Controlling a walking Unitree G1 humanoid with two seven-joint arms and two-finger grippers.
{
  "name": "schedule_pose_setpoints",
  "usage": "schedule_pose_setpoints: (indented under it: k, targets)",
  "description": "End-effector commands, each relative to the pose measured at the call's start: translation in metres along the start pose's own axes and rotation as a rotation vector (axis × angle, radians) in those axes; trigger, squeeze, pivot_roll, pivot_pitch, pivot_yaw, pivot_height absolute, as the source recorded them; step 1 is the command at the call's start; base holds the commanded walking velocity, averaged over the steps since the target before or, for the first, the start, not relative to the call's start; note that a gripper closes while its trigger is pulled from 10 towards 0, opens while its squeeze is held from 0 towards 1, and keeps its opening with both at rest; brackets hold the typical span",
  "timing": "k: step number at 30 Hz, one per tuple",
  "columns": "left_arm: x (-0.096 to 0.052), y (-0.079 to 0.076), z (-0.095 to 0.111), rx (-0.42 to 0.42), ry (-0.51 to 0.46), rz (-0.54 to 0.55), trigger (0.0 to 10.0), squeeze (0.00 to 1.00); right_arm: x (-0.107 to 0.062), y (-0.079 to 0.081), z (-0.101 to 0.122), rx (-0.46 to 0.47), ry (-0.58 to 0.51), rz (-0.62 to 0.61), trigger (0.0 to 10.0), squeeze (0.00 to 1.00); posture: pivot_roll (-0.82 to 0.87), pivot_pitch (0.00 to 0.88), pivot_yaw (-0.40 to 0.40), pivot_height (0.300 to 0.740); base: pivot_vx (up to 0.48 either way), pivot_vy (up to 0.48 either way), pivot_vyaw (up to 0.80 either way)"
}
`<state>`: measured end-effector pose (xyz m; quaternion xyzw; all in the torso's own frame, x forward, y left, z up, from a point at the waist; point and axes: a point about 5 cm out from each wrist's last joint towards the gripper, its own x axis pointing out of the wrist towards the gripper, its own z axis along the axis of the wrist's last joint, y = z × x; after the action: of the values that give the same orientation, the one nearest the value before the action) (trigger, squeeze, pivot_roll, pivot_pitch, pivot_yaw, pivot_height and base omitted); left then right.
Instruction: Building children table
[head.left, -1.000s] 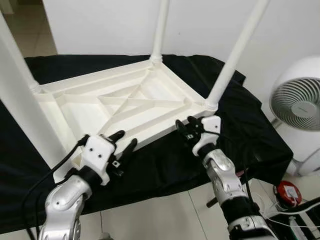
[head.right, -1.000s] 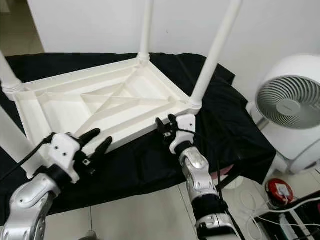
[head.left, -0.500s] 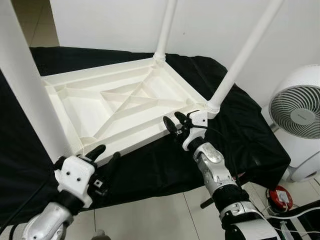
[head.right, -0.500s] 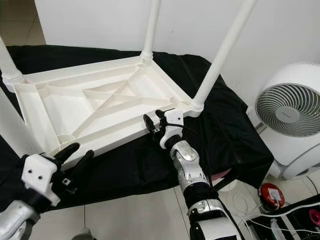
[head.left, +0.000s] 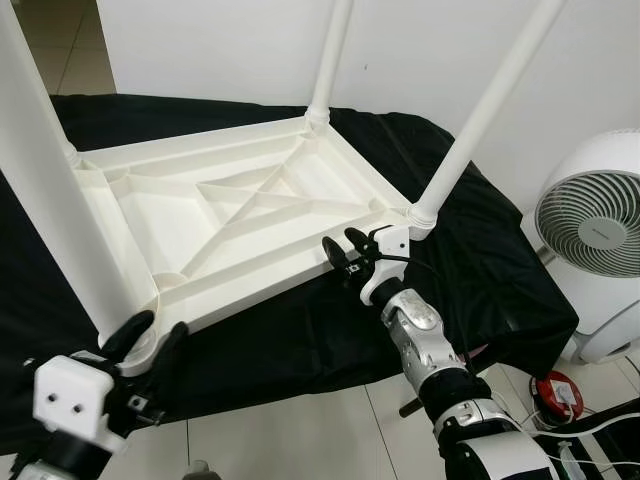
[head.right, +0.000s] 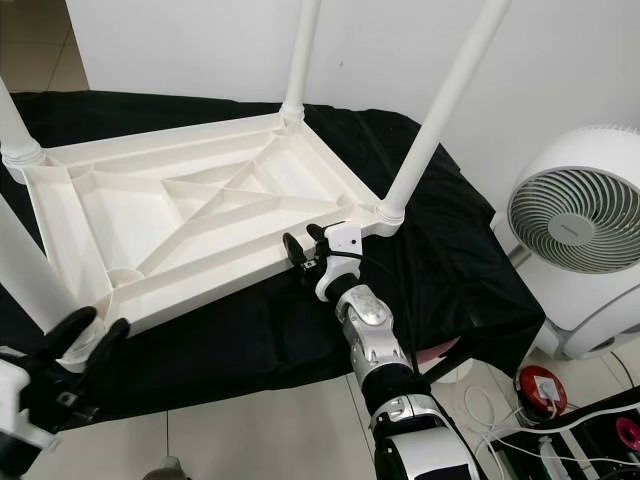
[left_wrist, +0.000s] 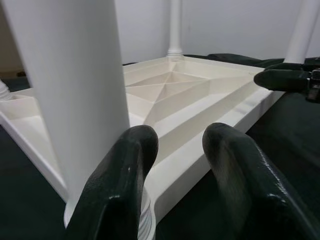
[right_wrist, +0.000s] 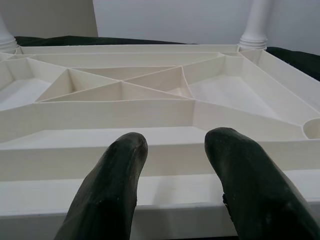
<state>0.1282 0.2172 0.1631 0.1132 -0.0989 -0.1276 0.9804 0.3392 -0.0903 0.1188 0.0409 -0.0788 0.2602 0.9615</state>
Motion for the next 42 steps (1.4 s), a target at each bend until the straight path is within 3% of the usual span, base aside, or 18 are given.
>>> schedule_pose_setpoints:
  k: [1, 5, 10, 12, 15, 18, 20, 24, 25, 27, 28, 29, 30, 32, 33, 38, 42]
  targets:
    - [-0.015, 0.012, -0.006, 0.010, 0.030, 0.040, 10.0, 0.00, -0.004, -0.007, -0.003, -0.008, 0.008, -0.016, 10.0, 0.00, 0.33, 0.031, -0.160, 0.740, 0.000, 0.000, 0.00]
    - [-0.023, 0.017, -0.009, 0.023, 0.055, 0.051, 10.0, 0.00, -0.005, -0.008, -0.004, -0.011, 0.012, -0.019, 10.0, 0.00, 0.33, 0.031, -0.160, 0.740, 0.000, 0.000, 0.00]
    - [-0.048, 0.044, -0.022, 0.060, 0.136, 0.105, 10.0, 0.00, -0.007, -0.010, -0.005, -0.014, 0.012, -0.023, 10.0, 0.00, 0.32, 0.032, -0.158, 0.740, 0.000, 0.000, 0.00]
    - [-0.048, 0.044, -0.022, 0.060, 0.136, 0.105, 10.0, 0.00, -0.007, -0.010, -0.005, -0.014, 0.012, -0.023, 10.0, 0.00, 0.32, 0.032, -0.158, 0.740, 0.000, 0.000, 0.00]
    - [-0.046, 0.056, -0.031, 0.074, 0.144, 0.140, 10.0, 0.00, -0.007, -0.009, -0.005, -0.013, 0.010, -0.025, 10.0, 0.00, 0.30, 0.032, -0.153, 0.740, 0.000, 0.000, 0.00]
    - [-0.039, 0.064, -0.035, 0.088, 0.131, 0.158, 10.0, 0.00, -0.007, -0.008, -0.006, -0.012, 0.007, -0.027, 10.0, 0.00, 0.29, 0.029, -0.146, 0.740, 0.000, 0.000, 0.00]
    - [-0.016, 0.083, -0.040, 0.104, 0.098, 0.195, 10.0, 0.00, -0.009, -0.007, -0.007, -0.006, 0.000, -0.037, 10.0, 0.00, 0.28, 0.028, -0.133, 0.740, 0.000, 0.000, 0.00]
    - [-0.001, 0.090, -0.038, 0.118, 0.060, 0.194, 10.0, 0.00, -0.011, -0.007, -0.008, -0.002, -0.002, -0.043, 10.0, 0.00, 0.27, 0.029, -0.128, 0.740, 0.000, 0.000, 0.00]
    - [0.009, 0.094, -0.037, 0.129, 0.037, 0.192, 10.0, 0.00, -0.011, -0.007, -0.009, 0.000, -0.002, -0.046, 10.0, 0.00, 0.26, 0.027, -0.123, 0.740, 0.000, 0.000, 0.00]
    - [0.009, 0.094, -0.037, 0.129, 0.037, 0.192, 10.0, 0.00, -0.011, -0.007, -0.009, 0.000, -0.002, -0.046, 10.0, 0.00, 0.26, 0.027, -0.123, 0.740, 0.000, 0.000, 0.00]
    - [0.020, 0.096, -0.035, 0.121, 0.006, 0.192, 10.0, 0.00, -0.012, -0.006, -0.009, 0.003, -0.002, -0.049, 10.0, 0.00, 0.25, 0.027, -0.115, 0.740, 0.000, 0.000, 0.00]
    - [0.020, 0.096, -0.035, 0.121, 0.006, 0.192, 10.0, 0.00, -0.012, -0.006, -0.009, 0.003, -0.002, -0.049, 10.0, 0.00, 0.25, 0.027, -0.115, 0.740, 0.000, 0.000, 0.00]
    - [0.044, 0.095, -0.032, 0.112, -0.056, 0.158, 10.0, 0.00, -0.016, -0.005, -0.012, 0.008, -0.001, -0.061, 10.0, 0.00, 0.23, 0.027, -0.103, 0.740, 0.000, 0.000, 0.00]
    - [0.044, 0.095, -0.032, 0.112, -0.056, 0.158, 10.0, 0.00, -0.016, -0.005, -0.012, 0.008, -0.001, -0.061, 10.0, 0.00, 0.23, 0.027, -0.103, 0.740, 0.000, 0.000, 0.00]
    - [0.058, 0.088, -0.031, 0.098, -0.090, 0.122, 10.0, 0.00, -0.021, -0.006, -0.014, 0.011, 0.004, -0.081, 10.0, 0.00, 0.21, 0.028, -0.095, 0.740, 0.000, 0.000, 0.00]
    - [0.067, 0.080, -0.031, 0.078, -0.116, 0.084, 10.0, 0.00, -0.025, -0.008, -0.016, 0.009, 0.014, -0.106, 10.0, 0.00, 0.20, 0.030, -0.090, 0.740, 0.000, 0.000, 0.00]
    - [0.079, 0.064, -0.029, 0.040, -0.154, 0.037, 10.0, 0.00, -0.029, -0.014, -0.021, -0.010, 0.053, -0.183, 10.0, 0.00, 0.19, 0.038, -0.083, 0.740, 0.000, 0.000, 0.00]
